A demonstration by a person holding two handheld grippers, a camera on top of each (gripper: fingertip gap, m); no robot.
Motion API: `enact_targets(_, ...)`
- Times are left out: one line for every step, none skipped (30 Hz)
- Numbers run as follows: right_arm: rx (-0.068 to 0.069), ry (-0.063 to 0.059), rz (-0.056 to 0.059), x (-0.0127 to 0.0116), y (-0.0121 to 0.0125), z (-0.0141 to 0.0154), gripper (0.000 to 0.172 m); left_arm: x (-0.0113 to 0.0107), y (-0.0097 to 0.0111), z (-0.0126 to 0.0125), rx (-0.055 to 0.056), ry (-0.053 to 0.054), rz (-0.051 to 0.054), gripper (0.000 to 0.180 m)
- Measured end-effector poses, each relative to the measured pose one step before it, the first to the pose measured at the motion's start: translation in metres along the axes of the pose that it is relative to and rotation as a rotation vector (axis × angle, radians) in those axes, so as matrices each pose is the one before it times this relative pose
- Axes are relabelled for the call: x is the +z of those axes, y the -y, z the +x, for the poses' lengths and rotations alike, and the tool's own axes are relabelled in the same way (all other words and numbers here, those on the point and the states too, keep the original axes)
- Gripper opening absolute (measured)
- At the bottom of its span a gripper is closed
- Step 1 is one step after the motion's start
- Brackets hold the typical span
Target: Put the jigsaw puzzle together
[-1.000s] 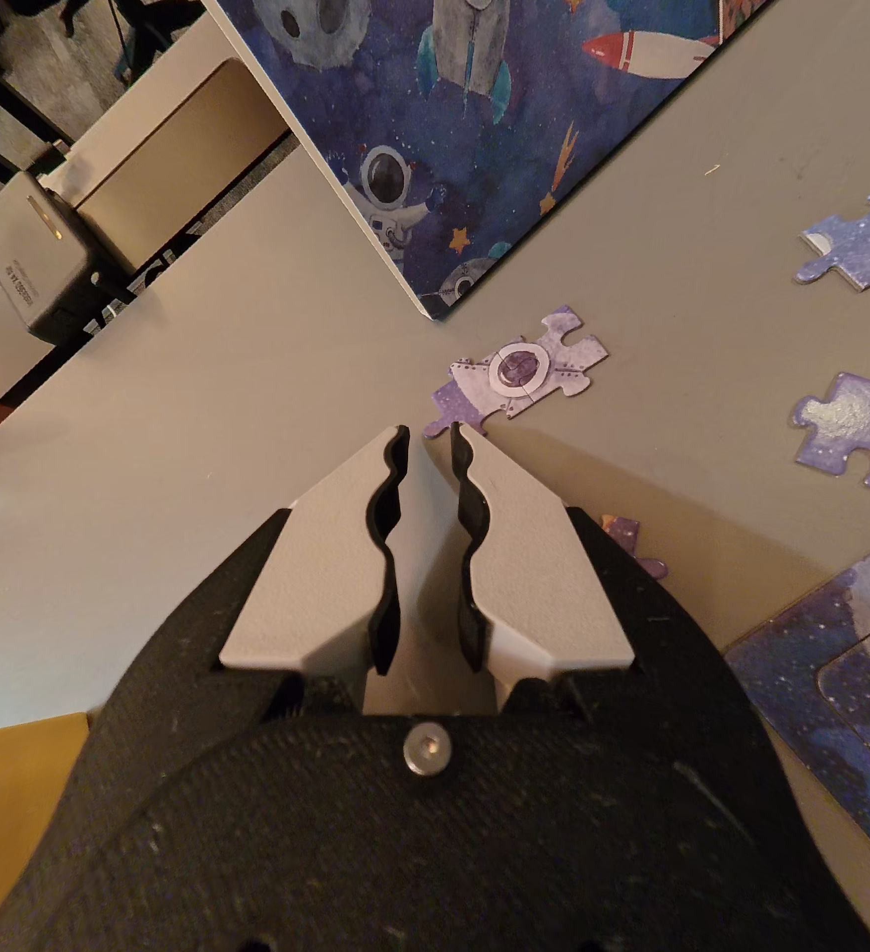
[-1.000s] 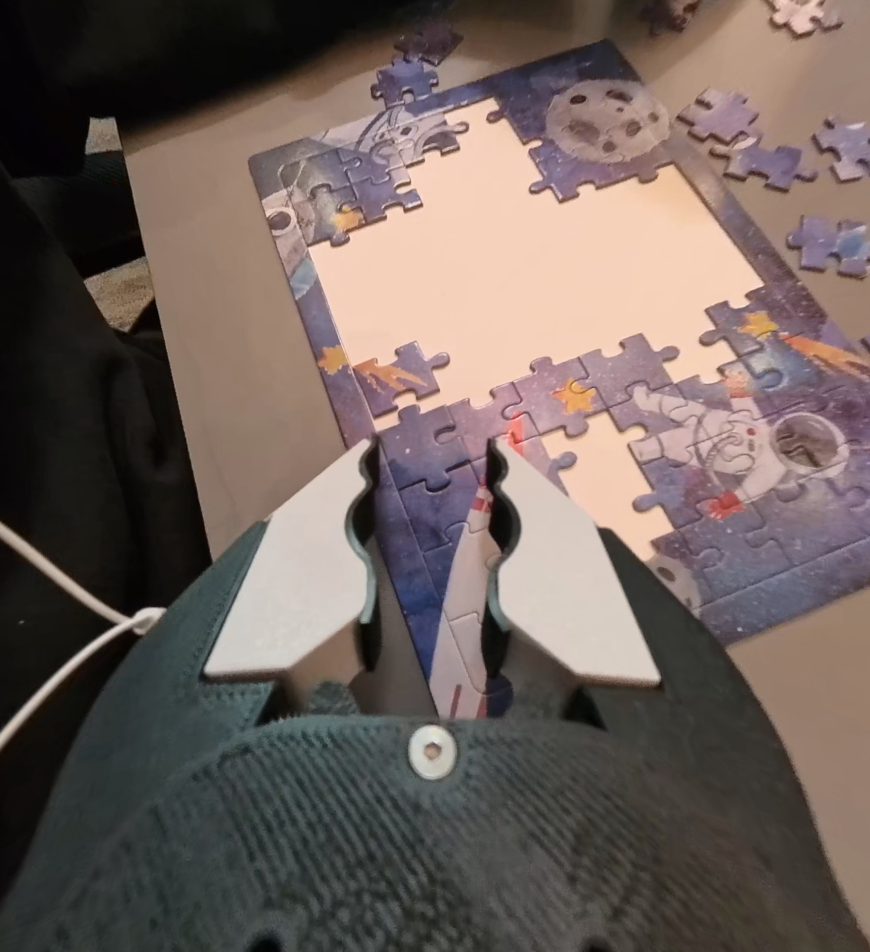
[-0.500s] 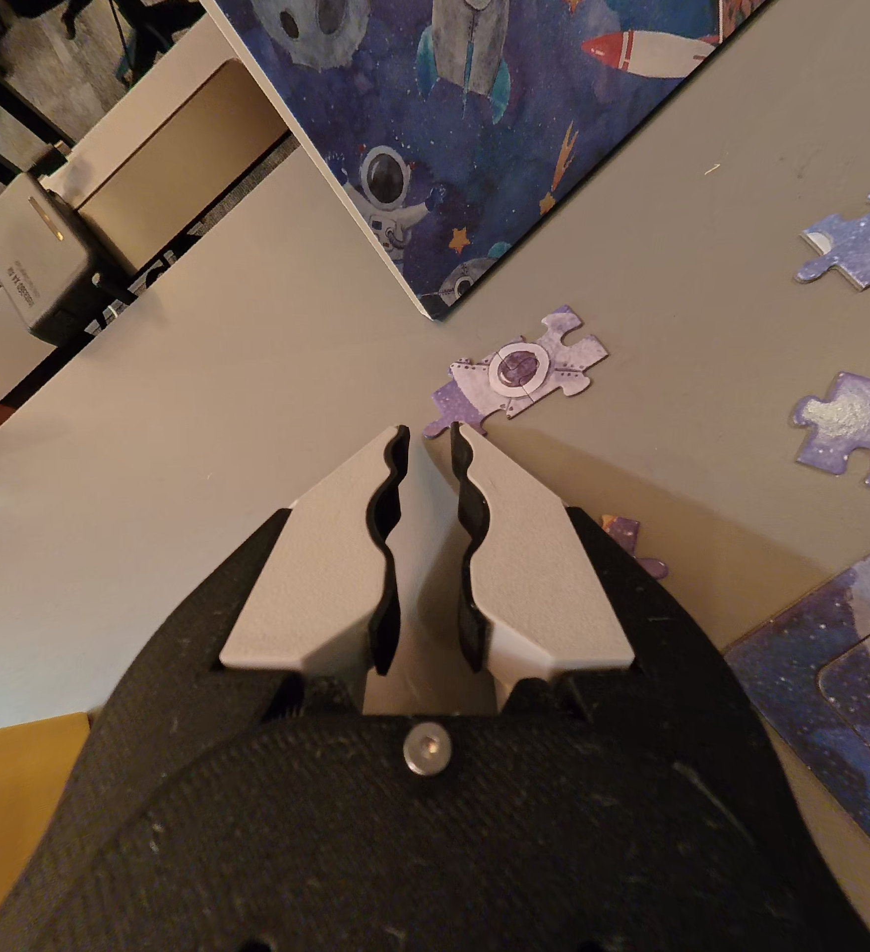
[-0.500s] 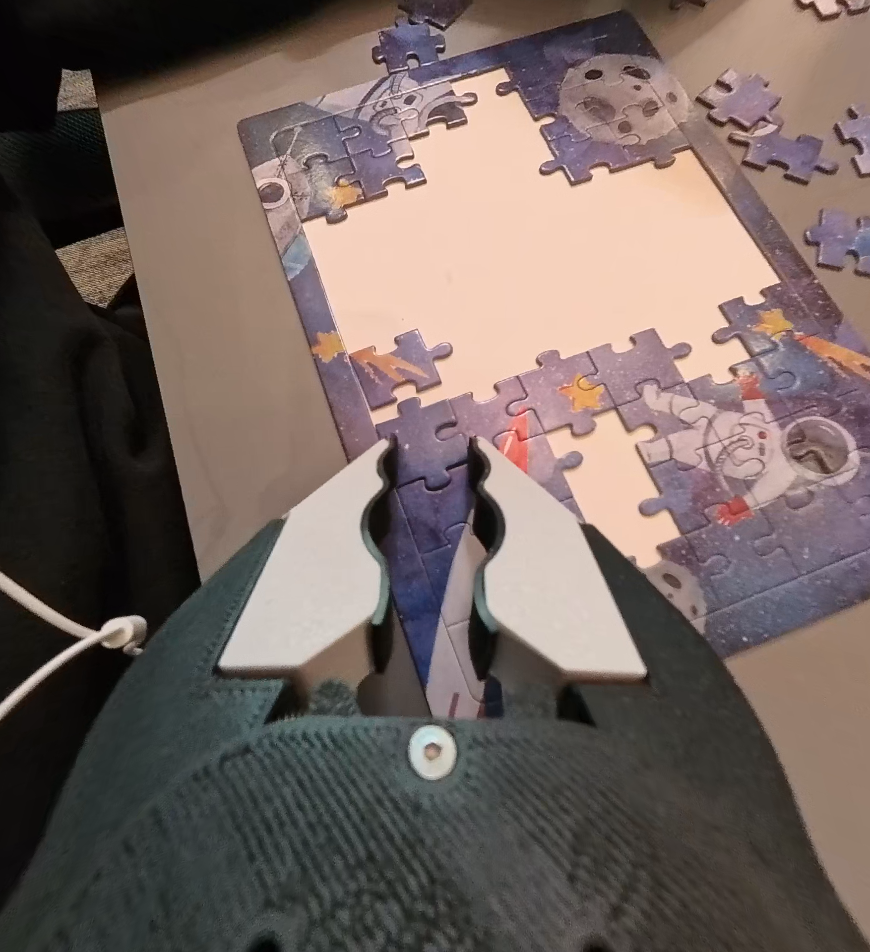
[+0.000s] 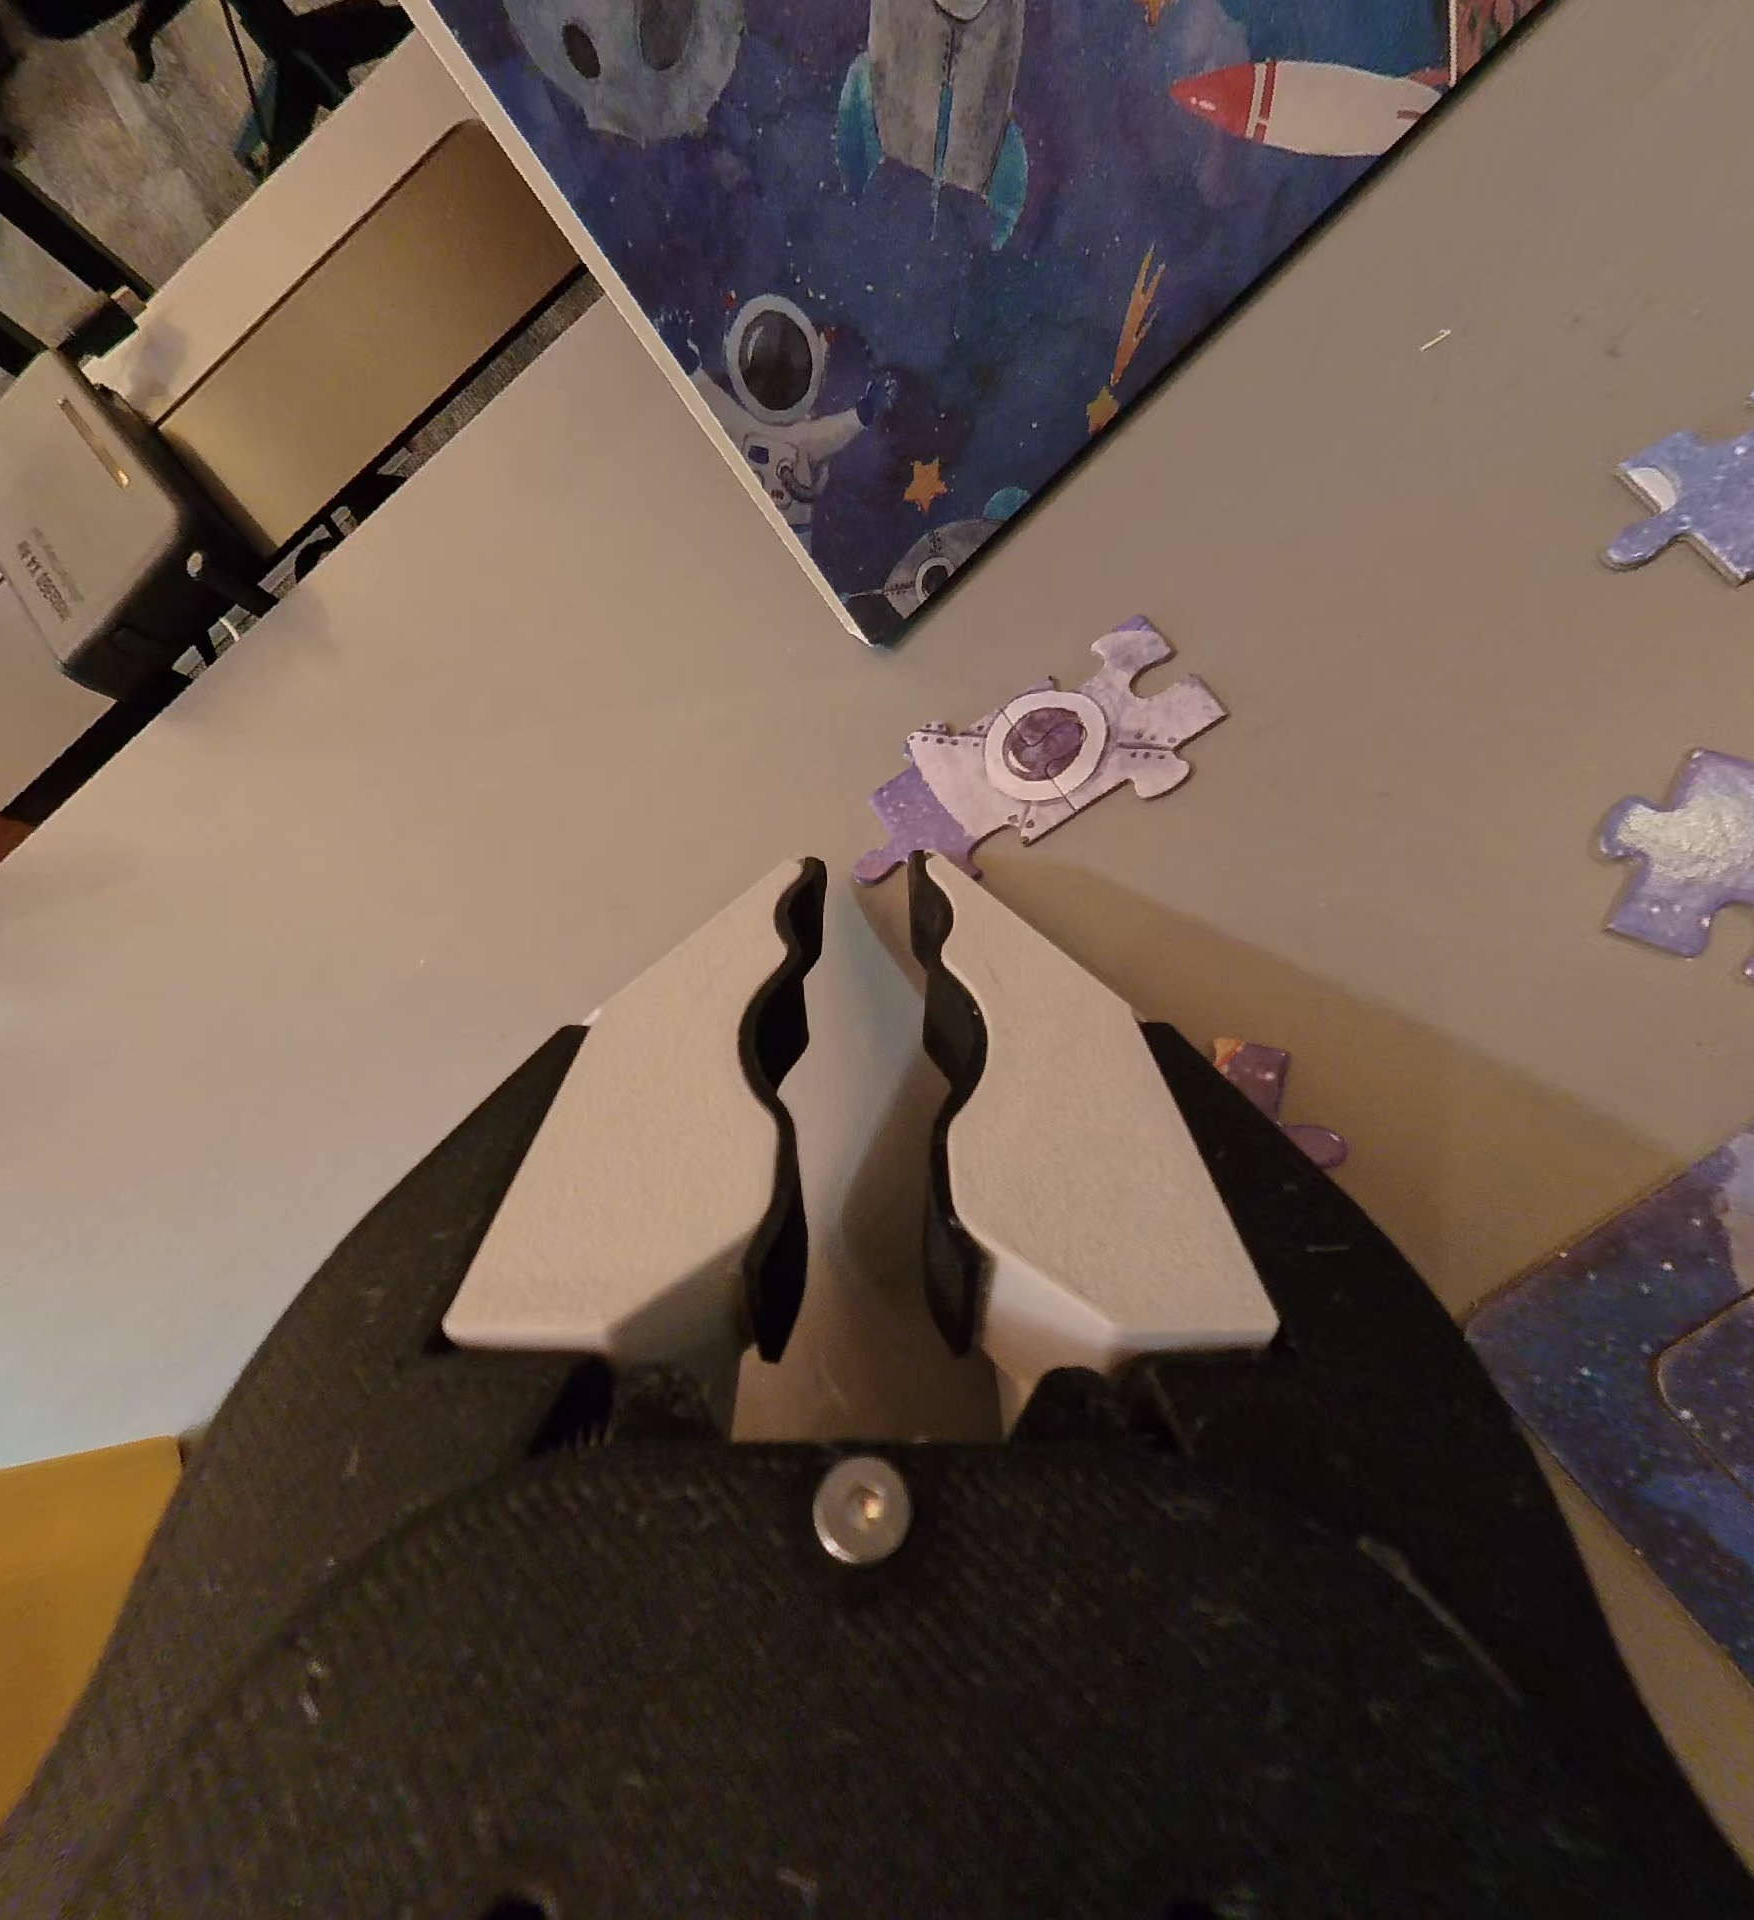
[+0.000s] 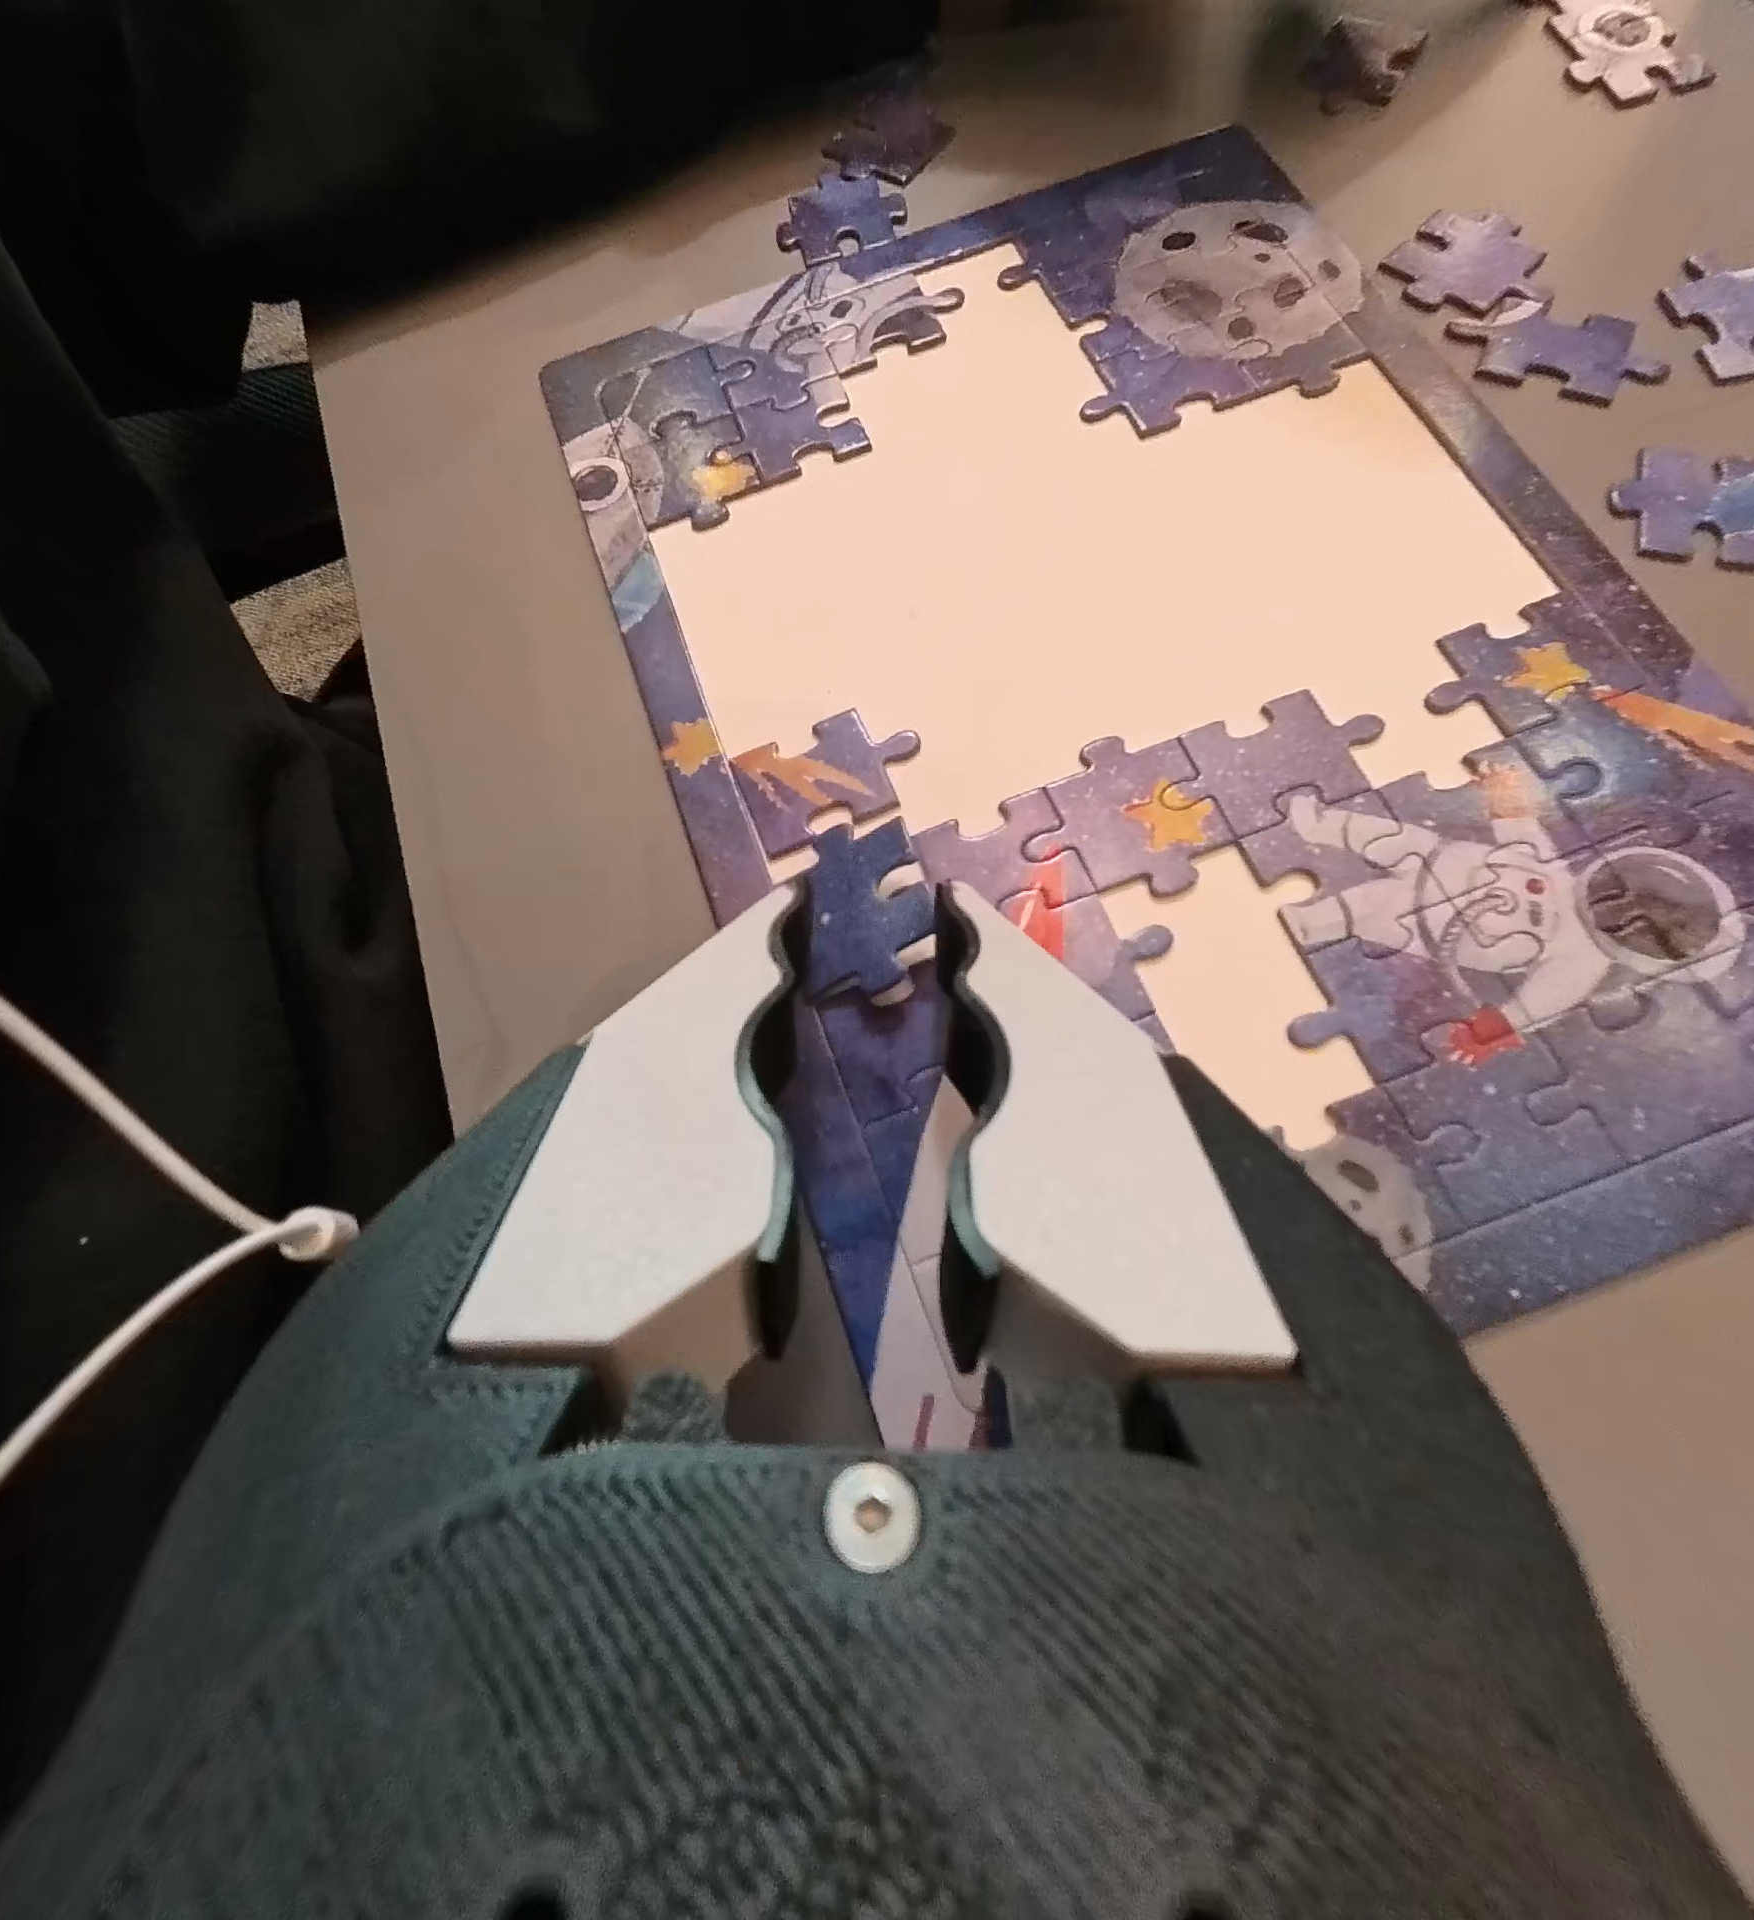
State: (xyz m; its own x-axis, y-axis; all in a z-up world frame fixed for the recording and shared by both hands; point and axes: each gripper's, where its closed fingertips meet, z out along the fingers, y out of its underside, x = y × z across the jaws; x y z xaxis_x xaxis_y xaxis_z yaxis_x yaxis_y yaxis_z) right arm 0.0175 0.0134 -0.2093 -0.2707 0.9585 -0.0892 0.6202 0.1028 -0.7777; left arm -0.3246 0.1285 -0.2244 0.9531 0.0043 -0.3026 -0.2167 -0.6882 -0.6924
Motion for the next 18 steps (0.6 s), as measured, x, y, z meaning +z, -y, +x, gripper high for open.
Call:
enact_targets(0.0031, 0.0074, 0.007, -0.00145, 0.00109, -0.00031, 0.019, 0.00007, -0.00006, -0.00001, 0.0002, 0.0002, 0.0001, 0.017)
enact_targets(0.007, 0.0101, 0.0113, -0.00161, 0.00165, -0.00069, 0.018, -0.00002, 0.00002, 0.0001, 0.0003, -0.0001, 0.0, 0.017)
enact_targets(0.0103, 0.0142, 0.0134, -0.00144, 0.00194, -0.00121, 0.015, -0.00006, 0.00007, 0.00001, 0.0, -0.0002, 0.0, 0.017)
enact_targets(0.0122, 0.0182, 0.0125, -0.00118, 0.00166, -0.00173, 0.014, 0.0, 0.0, 0.0, 0.0, 0.0, 0.0, 0.017)
enact_targets(0.0124, 0.0188, 0.0099, -0.00079, 0.00128, -0.00187, 0.014, 0.00006, -0.00007, 0.00003, 0.0002, -0.0001, 0.0, 0.017)
enact_targets(0.0107, 0.018, 0.0088, -0.00044, 0.00105, -0.00194, 0.014, 0.0, 0.0, 0.00001, 0.0, -0.0001, 0.0, 0.017)
enact_targets(0.0089, 0.016, 0.0079, -0.00012, 0.0009, -0.00182, 0.015, 0.0, 0.0, -0.00002, 0.0001, 0.0001, 0.0, 0.017)
enact_targets(0.007, 0.0099, 0.0043, 0.00027, 0.00046, -0.00092, 0.015, -0.00002, 0.00002, 0.00007, 0.0001, 0.0001, 0.0, 0.017)
enact_targets(0.0039, 0.004, 0.0011, 0.00048, 0.00006, -0.00035, 0.016, 0.0, 0.0, -0.00002, 0.0001, 0.0001, 0.0, 0.017)
enact_targets(0.0009, 0.0025, 0.0002, 0.00066, 0.00014, -0.00026, 0.017, 0.0, 0.0, -0.00005, 0.0002, 0.0002, 0.0, 0.017)
enact_targets(-0.0006, 0.0053, -0.0008, 0.00056, 0.00017, -0.00077, 0.018, -0.00002, 0.00003, 0.00004, 0.0002, 0.0003, 0.0, 0.017)
enact_targets(-0.0007, 0.0104, -0.0019, 0.00046, 0.00009, -0.00159, 0.017, 0.0, 0.0, -0.00003, 0.0002, 0.0001, 0.0, 0.017)
enact_targets(0.0002, 0.0136, -0.0012, 0.00054, 0.00025, -0.00195, 0.016, 0.0, 0.0, 0.00001, 0.0, -0.0001, 0.0, 0.017)
enact_targets(0.0003, 0.0111, -0.0003, 0.00055, 0.00023, -0.00153, 0.014, 0.0, 0.0, 0.00002, -0.0003, 0.0, 0.0, 0.017)
enact_targets(-0.0005, 0.0033, -0.0012, 0.00063, 0.00003, -0.00054, 0.013, 0.00002, -0.00003, -0.00006, -0.0001, -0.0002, 0.0, 0.017)
enact_targets(-0.0029, -0.0047, -0.0042, 0.00058, -0.00032, 0.0006, 0.014, 0.0, 0.00001, 0.00001, 0.0, -0.0001, 0.0, 0.017)
enact_targets(-0.0055, -0.006, -0.0051, 0.0005, -0.00043, 0.00064, 0.013, -0.00002, 0.00002, 0.00005, 0.0003, 0.0002, 0.0, 0.017)
enact_targets(-0.0054, -0.0015, -0.0021, 0.00017, 0.00009, -0.00014, 0.013, -0.00002, 0.00002, 0.00005, 0.0003, 0.0001, 0.0, 0.017)
